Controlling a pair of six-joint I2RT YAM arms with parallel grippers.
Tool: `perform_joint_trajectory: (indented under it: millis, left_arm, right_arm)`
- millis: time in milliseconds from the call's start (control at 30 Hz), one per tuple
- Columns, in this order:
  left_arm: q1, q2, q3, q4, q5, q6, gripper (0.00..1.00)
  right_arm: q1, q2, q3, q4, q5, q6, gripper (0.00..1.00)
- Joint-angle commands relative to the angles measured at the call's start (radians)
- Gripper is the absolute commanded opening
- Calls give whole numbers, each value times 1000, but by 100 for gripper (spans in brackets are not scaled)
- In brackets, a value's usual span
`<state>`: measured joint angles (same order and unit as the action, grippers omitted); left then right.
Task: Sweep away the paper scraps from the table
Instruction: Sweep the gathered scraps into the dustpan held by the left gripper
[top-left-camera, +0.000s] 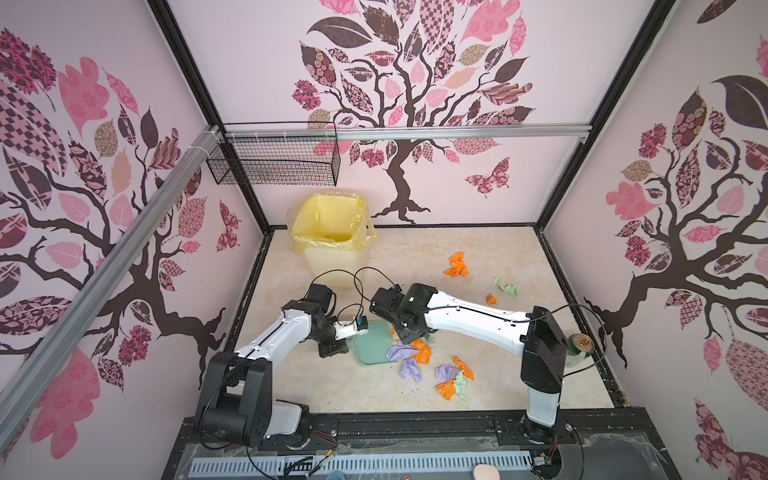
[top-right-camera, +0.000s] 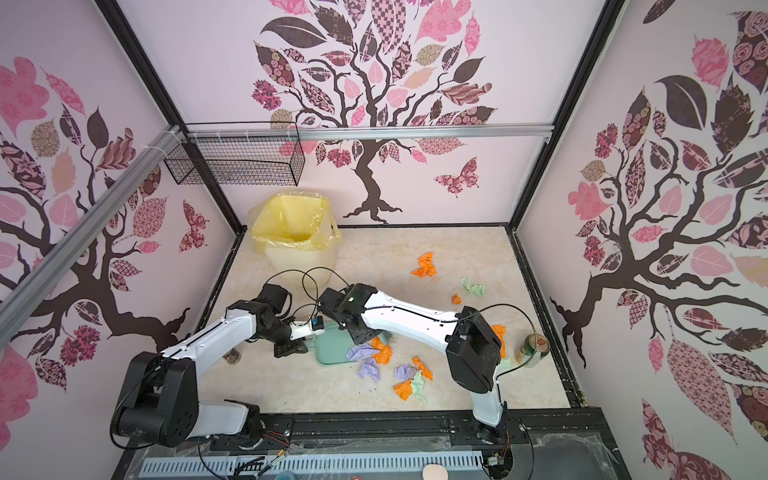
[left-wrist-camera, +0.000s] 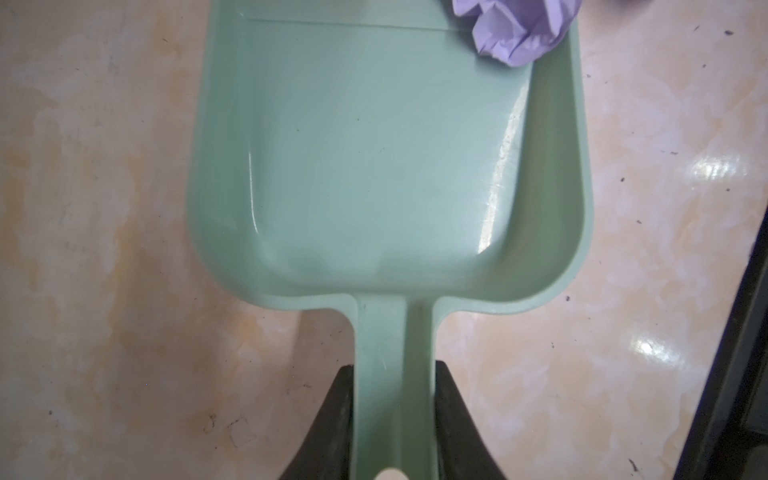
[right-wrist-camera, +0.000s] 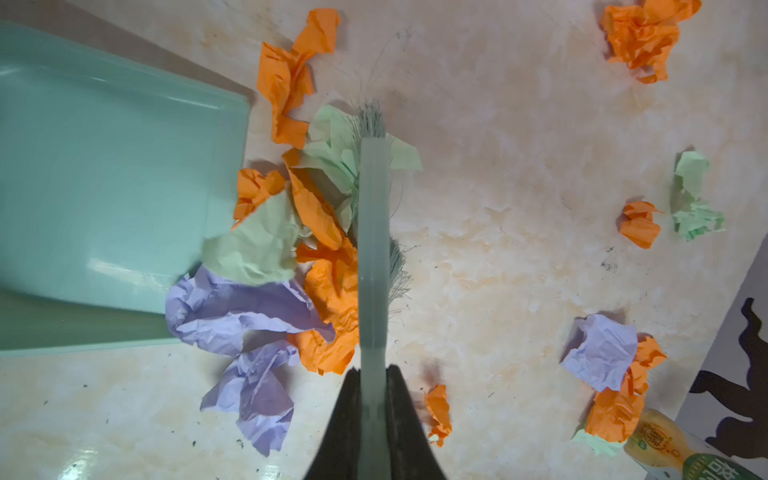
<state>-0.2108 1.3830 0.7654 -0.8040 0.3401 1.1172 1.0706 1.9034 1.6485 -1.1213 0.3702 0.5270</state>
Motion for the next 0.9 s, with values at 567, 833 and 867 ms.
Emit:
perform_joint_trajectory:
  millis: [567, 833, 867]
  left_arm:
    - [-49, 55, 63, 17, 8, -66, 0]
    - [-49, 51, 30, 30, 0, -63, 0]
    - [-49, 48, 25, 32, 2, -62, 0]
  right_arm:
    - [34, -38, 95, 112, -103, 19, 0]
    - [34, -149, 63, 108, -54, 43, 0]
    - [35, -172, 55, 105, -47, 49, 0]
